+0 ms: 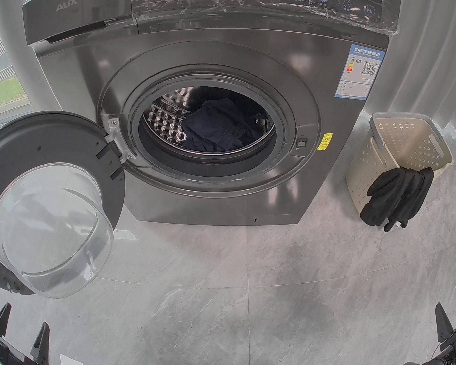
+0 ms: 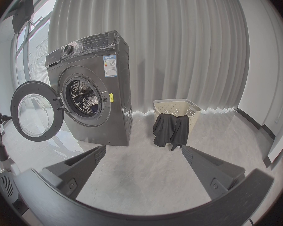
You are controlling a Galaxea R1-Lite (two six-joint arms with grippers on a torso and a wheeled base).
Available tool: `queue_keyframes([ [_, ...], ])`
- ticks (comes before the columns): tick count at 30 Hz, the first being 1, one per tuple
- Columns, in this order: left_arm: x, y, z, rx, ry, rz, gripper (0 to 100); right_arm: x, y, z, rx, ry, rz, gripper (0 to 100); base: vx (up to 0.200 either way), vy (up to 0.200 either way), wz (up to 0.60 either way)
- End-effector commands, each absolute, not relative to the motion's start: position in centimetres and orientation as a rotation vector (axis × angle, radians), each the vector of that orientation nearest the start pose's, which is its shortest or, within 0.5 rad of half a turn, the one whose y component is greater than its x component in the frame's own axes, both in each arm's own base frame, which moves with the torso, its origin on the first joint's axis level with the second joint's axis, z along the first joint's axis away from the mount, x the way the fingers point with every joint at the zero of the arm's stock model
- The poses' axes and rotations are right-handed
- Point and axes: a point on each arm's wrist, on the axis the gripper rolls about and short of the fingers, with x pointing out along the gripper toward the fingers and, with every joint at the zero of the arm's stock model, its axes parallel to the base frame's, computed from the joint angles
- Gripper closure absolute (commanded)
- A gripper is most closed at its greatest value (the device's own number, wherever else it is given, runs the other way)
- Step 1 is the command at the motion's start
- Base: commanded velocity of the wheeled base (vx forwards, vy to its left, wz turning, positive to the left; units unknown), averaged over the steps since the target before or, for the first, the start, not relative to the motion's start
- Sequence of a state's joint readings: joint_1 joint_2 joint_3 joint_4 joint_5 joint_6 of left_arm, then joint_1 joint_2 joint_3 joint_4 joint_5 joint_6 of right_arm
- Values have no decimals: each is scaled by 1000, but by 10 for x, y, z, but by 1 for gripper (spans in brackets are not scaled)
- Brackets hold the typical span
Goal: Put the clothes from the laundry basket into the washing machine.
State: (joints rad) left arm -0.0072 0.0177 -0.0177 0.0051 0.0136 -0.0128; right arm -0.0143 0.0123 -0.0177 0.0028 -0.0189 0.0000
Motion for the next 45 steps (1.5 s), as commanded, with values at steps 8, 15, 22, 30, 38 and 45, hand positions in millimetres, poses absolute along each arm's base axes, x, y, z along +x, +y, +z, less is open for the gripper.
queue_keyframes([
  [8,-23,1,75,-29,3,8,0,-23,0,75,0,5,-32,0,0,-200,0],
  [15,-23,1,75,-26,3,5,0,-23,0,75,0,5,-32,0,0,-200,0],
  [22,-23,1,75,-23,1,5,0,-23,0,75,0,3,-32,0,0,-200,0],
  [30,-23,0,75,-29,2,-2,0,-23,0,75,0,3,-32,0,0,-200,0],
  [38,-23,0,75,-29,2,-2,0,-23,0,75,0,3,-32,0,0,-75,0],
  [45,-23,0,75,-29,2,-2,0,-23,0,75,0,3,-32,0,0,-86,0],
])
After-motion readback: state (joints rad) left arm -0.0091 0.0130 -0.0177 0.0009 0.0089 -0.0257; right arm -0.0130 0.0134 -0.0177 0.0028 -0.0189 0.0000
